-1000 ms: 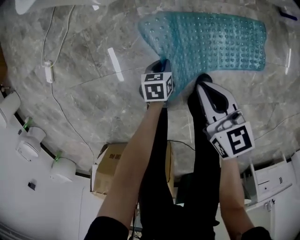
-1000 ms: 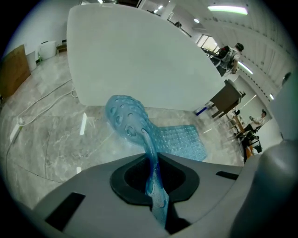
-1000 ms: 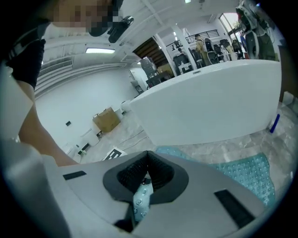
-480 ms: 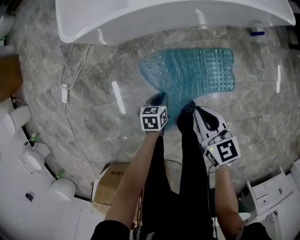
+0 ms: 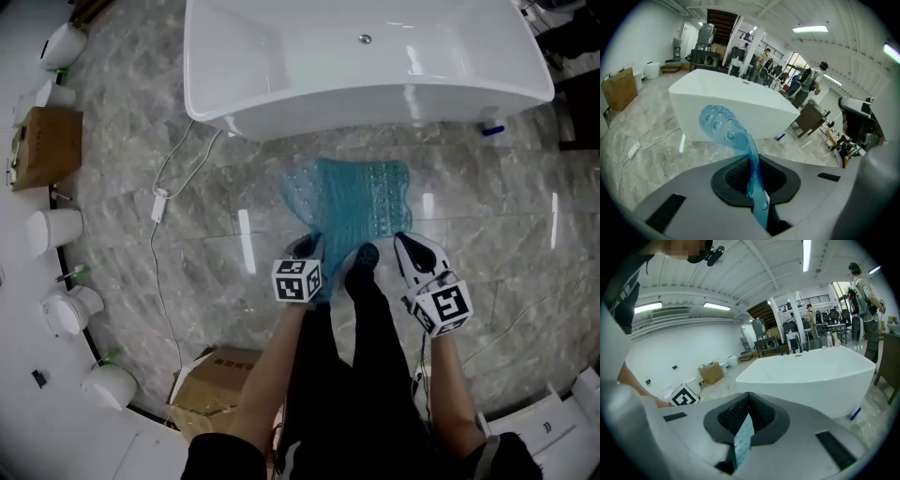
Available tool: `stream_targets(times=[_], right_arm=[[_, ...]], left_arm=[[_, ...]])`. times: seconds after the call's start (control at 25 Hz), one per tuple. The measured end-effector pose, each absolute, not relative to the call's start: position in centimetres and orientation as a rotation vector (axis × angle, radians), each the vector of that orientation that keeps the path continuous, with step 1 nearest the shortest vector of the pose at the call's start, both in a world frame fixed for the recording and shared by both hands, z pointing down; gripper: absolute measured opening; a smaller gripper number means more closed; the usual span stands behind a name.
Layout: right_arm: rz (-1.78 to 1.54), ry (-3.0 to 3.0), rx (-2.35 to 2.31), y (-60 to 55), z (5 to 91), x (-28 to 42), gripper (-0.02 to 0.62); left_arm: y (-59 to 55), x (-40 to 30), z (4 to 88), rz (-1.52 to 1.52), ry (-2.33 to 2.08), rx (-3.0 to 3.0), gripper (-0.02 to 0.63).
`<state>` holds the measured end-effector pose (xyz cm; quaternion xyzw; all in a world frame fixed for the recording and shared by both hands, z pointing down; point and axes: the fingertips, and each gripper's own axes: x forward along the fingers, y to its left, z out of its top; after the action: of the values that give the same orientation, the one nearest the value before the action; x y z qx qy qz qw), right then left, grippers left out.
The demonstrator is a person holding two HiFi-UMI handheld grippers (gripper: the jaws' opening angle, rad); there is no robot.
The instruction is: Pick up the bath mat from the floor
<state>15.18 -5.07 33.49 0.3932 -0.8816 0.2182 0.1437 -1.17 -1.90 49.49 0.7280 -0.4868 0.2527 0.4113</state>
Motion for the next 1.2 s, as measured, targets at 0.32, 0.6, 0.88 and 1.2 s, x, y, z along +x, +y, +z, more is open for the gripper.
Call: stream_targets(times=[0.32,0.6,0.88,1.2], right_arm=[[0.647,-2.643,1.214,-5.4,25.1,14.2,0.012],[0.549,-2.72,1.217,-5.0,18.4,10.7,0.012],[0.388,-2.778,1.246,-4.4,12.2,6.3,0.012],[0.192,-2.878,1.273,-3.7,3.2,2.5,0.012]], left_arm=[[-3.0,-2.8,35.9,0.524,-1.276,2.012,0.034],[-3.4,-4.9,25.1,0.44,-1.312,2.22,0.034],[-3.0,-6.4,16.1,0.28,-1.353,2.435,0.034],[-2.6,-11.2,3.5,0.08,-1.442,2.628,0.034]])
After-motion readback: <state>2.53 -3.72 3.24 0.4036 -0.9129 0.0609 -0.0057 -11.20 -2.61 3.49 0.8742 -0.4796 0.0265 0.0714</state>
